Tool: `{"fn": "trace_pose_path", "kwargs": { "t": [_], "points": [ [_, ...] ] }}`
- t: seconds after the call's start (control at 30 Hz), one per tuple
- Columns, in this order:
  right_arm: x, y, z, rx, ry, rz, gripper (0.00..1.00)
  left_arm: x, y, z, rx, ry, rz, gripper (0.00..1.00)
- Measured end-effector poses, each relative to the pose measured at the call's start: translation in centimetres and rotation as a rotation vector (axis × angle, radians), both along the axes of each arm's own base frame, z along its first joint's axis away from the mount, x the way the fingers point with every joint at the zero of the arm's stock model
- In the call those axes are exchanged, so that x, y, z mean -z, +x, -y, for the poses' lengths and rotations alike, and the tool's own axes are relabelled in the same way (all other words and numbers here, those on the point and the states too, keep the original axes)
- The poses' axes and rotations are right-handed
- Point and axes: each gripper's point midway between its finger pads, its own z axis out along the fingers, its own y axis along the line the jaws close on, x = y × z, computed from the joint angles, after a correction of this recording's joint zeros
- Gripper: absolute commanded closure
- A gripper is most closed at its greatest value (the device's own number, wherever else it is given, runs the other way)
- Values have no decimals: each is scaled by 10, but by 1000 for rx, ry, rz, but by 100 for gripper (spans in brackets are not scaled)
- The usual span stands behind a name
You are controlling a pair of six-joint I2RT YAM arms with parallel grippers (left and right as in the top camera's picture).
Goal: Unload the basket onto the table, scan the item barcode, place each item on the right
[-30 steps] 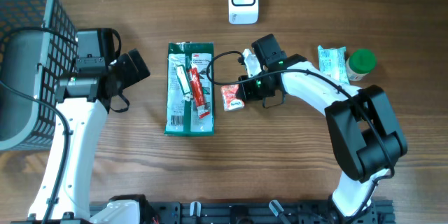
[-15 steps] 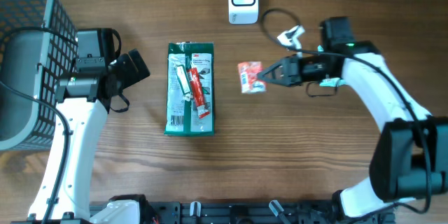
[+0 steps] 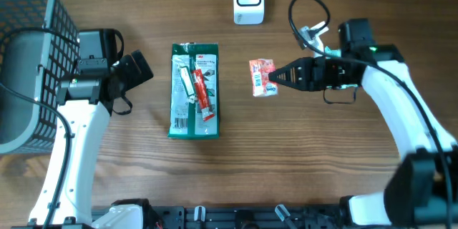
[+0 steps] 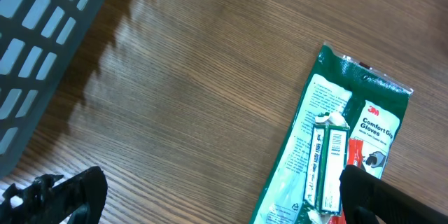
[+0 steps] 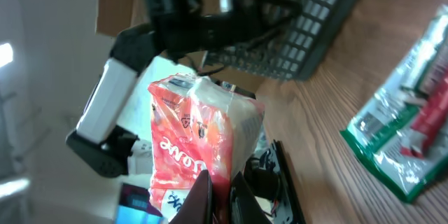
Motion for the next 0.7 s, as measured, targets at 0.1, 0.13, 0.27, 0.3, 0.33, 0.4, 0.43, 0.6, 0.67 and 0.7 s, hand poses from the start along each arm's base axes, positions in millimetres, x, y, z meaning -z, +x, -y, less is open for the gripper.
{"fn": "trace_pose_path", "kwargs": {
  "t": [0.1,0.13,0.27,0.3,0.33,0.4,0.43,0.6,0.67,0.7],
  "points": [
    [-26,-13,1,0,8,101,96,0,0,0,0,0,0,0],
    [-35,-17,1,0,10,137,96,0,0,0,0,0,0,0],
    [-59,-27,2,1,16,202,96,0,0,0,0,0,0,0],
    [-62,-27,2,2,16,210,96,0,0,0,0,0,0,0],
    [-65,-27,2,2,17,217,96,0,0,0,0,0,0,0],
    [-69,-27,2,2,17,221,96,0,0,0,0,0,0,0],
    [-70,-27,2,2,17,216,96,0,0,0,0,0,0,0],
    [-71,-26,2,4,13,183,96,0,0,0,0,0,0,0],
    [-62,-19,2,42,-41,180,96,0,0,0,0,0,0,0],
    [-55,-13,2,70,-83,179,96,0,0,0,0,0,0,0]
  ]
}}
